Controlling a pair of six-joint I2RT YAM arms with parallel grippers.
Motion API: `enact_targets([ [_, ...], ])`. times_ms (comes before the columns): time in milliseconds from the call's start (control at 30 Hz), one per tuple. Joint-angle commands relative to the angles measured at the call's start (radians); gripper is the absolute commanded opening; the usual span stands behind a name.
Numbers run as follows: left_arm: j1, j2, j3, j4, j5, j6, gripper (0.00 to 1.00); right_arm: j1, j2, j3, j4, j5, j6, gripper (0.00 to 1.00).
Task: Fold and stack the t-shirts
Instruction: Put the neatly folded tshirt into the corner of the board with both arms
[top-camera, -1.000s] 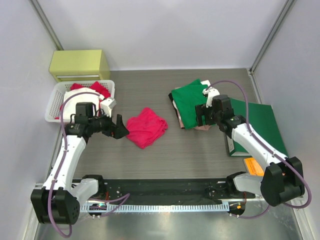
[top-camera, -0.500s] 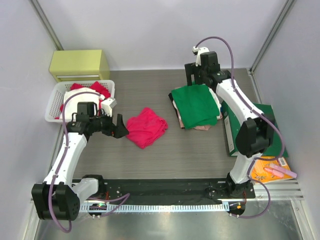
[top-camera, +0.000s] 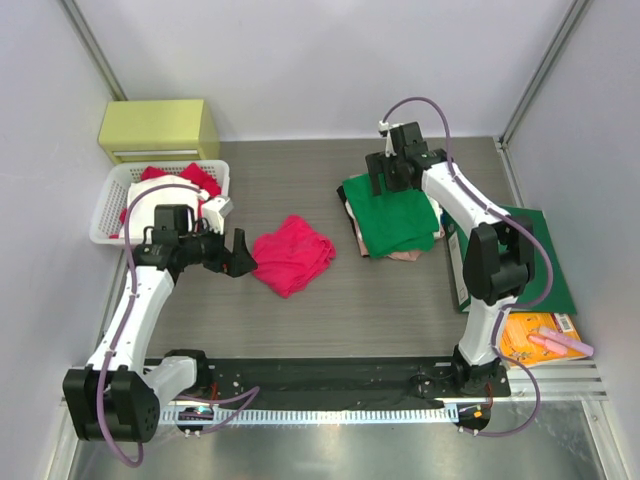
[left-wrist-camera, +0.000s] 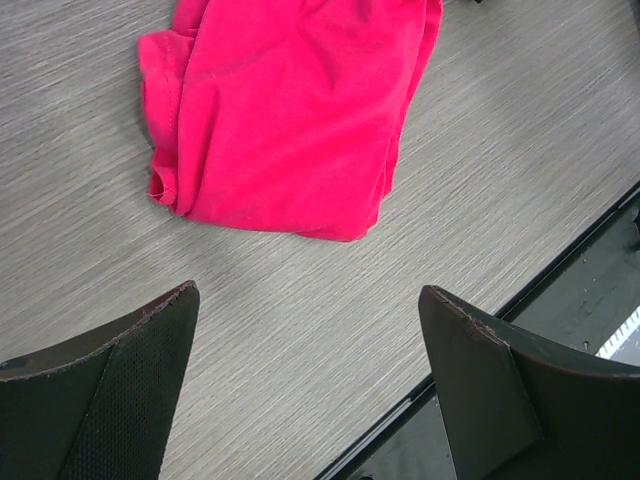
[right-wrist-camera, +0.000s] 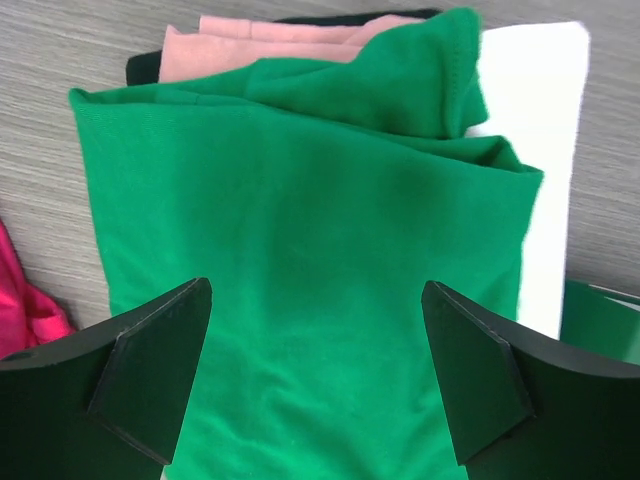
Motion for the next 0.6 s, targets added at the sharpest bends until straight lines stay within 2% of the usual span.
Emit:
enact_targets([
  [0,0.0,-0.009,-0.002,0.028,0.017,0.015,0.91,-0.012,0.098,0.0,0.009,-0.037,0.034,0.93],
  [133,-0.002,-0.028,-0.007,0.024,0.012,0.017,0.91,-0.038,0.217,0.043,-0.034,-0.147,0.094,0.93],
  [433,0.0,-0.028,-0.007,0.022,0.009,0.018,0.91,-0.04,0.216,0.023,-0.037,-0.142,0.076,0.93],
  [567,-0.002,-0.034,-0.007,0.021,0.007,0.021,0.92,-0.041,0.182,-0.06,-0.04,-0.152,0.048,0.93],
])
